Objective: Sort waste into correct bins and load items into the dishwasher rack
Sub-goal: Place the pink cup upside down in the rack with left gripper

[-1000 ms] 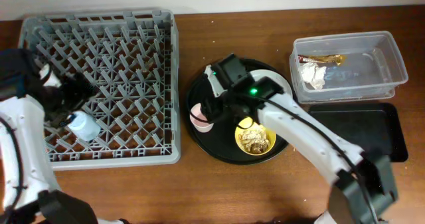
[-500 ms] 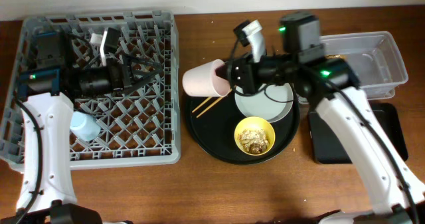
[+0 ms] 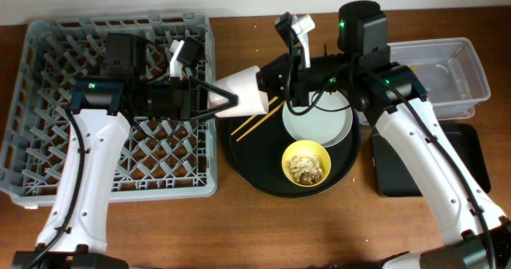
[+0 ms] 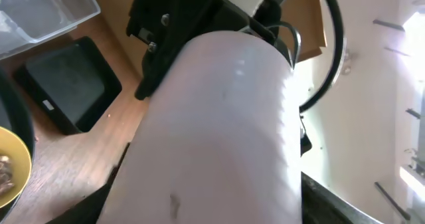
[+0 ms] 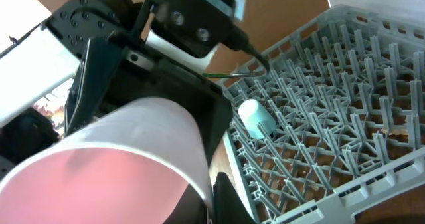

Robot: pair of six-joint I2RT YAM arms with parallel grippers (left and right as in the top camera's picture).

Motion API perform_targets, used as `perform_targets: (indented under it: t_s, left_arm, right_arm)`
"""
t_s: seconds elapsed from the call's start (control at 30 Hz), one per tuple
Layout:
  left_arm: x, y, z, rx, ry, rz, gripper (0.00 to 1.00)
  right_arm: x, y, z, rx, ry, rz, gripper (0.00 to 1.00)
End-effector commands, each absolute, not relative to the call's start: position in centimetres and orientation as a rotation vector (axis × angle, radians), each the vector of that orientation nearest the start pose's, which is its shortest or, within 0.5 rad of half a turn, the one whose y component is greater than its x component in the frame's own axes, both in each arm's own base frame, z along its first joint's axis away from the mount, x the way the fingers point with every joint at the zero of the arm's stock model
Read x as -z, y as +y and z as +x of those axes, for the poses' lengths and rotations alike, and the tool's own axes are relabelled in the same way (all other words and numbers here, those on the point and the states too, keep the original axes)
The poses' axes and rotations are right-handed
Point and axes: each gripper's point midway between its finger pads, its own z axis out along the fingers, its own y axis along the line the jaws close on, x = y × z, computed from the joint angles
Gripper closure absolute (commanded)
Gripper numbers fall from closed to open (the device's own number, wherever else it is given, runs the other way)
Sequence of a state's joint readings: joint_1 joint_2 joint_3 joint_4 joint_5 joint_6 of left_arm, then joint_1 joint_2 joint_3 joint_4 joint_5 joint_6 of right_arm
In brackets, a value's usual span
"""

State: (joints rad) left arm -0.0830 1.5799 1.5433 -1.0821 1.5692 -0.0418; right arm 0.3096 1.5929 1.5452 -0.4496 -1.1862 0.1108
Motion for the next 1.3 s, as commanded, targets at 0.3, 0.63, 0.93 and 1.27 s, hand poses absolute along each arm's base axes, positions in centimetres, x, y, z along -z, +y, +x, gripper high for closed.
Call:
perform_targets:
  t_s: [0.3,0.63,0.93,1.27]
  left_arm:
    - [-31.3,-14.2,33.8,1.55,2.307,0.159,0.47]
    - [-19.8,4.6,31.9,0.222,2.767,-0.791,0.47]
    - [-13.5,4.3,30.8,0.199,2.821,-0.89,0.45]
    - [-17.9,3.0,33.1,0.285,2.736,-0.835,0.01]
  right_arm:
    - [-36.1,23.4,34.3,-1.461,1.928,-0.715,0.1]
    - [-21.3,19.1,32.0,-0.628,2.764,-0.263,0.05]
    - [-21.2,19.2,31.9,-0.629,2.767,-0.267,0.04]
    - [-21.0,18.9,31.9,-0.604,2.776,-0.26,0.01]
